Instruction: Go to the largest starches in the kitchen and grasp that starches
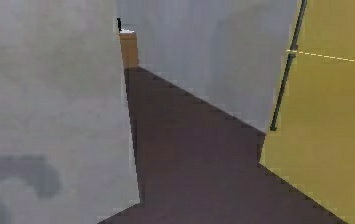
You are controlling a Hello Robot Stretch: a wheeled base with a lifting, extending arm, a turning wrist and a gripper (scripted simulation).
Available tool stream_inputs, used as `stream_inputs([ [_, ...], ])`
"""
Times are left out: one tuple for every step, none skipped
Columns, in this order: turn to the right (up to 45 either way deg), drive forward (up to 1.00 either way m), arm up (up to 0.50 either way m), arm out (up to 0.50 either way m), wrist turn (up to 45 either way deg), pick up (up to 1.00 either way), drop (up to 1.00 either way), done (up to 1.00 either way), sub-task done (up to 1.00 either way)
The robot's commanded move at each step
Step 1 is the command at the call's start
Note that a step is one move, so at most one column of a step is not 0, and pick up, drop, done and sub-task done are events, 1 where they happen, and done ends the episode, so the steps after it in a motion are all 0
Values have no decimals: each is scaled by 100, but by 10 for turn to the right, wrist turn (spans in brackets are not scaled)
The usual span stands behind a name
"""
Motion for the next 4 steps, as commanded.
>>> stream_inputs([
  [30,0,0,0,0,0,0,0,0],
  [0,100,0,0,0,0,0,0,0],
  [0,25,0,0,0,0,0,0,0],
  [-330,0,0,0,0,0,0,0,0],
])
